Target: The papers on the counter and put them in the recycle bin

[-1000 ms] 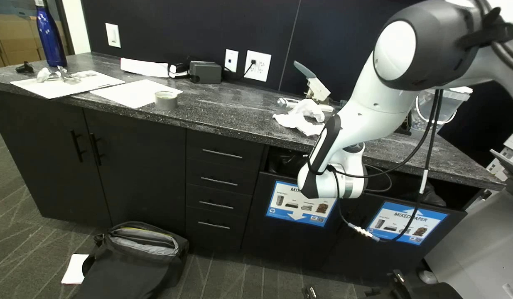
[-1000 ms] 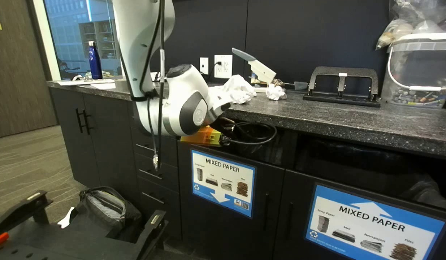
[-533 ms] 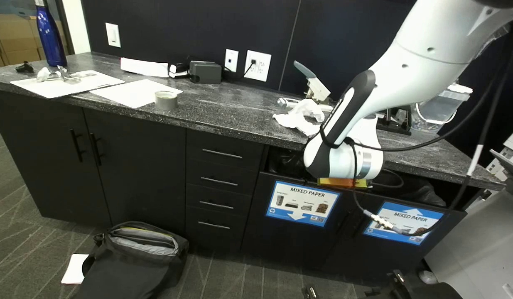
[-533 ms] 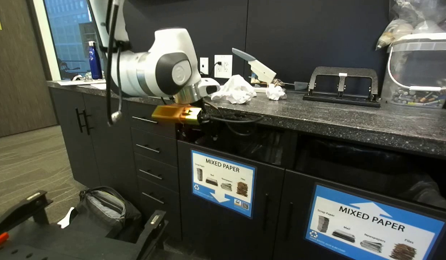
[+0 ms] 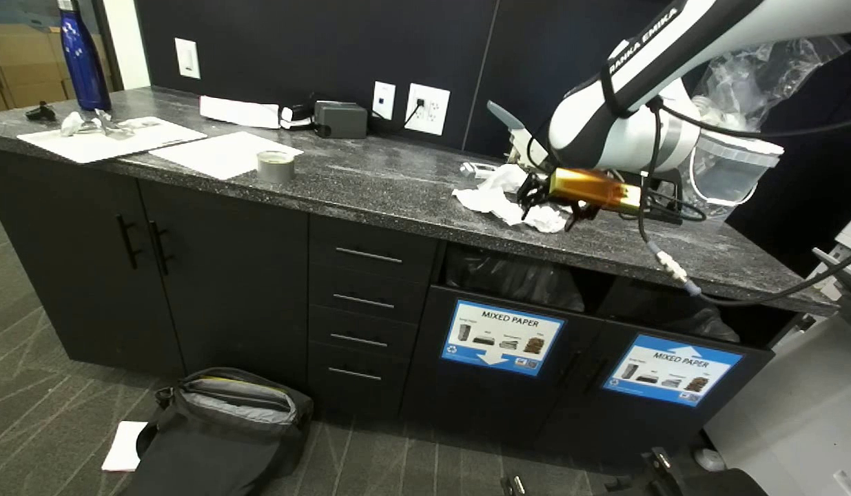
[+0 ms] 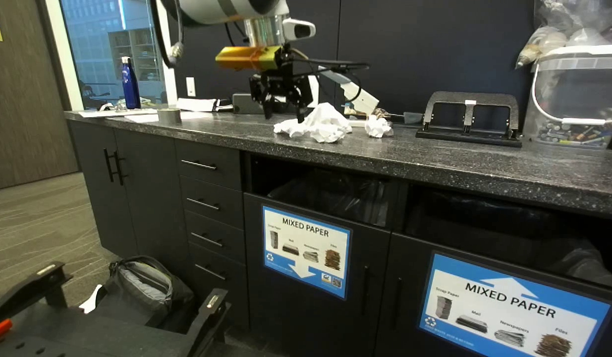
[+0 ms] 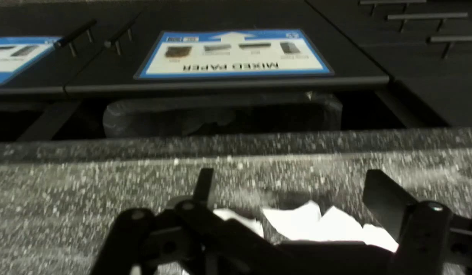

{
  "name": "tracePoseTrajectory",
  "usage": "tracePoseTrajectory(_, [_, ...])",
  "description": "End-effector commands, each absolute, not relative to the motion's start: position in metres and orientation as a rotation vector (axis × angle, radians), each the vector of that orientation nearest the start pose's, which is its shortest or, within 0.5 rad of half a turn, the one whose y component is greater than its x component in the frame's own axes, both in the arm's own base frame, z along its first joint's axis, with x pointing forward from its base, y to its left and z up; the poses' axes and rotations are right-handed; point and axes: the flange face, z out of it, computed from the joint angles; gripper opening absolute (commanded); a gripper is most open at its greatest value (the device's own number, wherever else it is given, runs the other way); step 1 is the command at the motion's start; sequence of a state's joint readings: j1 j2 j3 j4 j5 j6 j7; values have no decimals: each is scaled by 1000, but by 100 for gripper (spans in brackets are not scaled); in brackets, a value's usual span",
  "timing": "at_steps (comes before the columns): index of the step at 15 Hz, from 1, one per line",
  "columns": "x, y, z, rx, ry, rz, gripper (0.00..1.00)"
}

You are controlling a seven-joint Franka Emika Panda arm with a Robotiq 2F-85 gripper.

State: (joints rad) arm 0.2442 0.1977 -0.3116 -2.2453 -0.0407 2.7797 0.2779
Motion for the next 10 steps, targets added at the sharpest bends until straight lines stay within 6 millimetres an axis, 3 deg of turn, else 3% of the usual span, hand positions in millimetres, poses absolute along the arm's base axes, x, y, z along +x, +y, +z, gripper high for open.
tracePoseTrajectory(1, [622,-42,385,-3056,568,-709,100])
tracePoseTrajectory(3, [651,-51,401,-3019,599,-833,100])
tracePoseTrajectory(5, [680,-67,398,-3029,622,-939,100])
tracePoseTrajectory(10, [737,-122,358,-3090,658,-963,100])
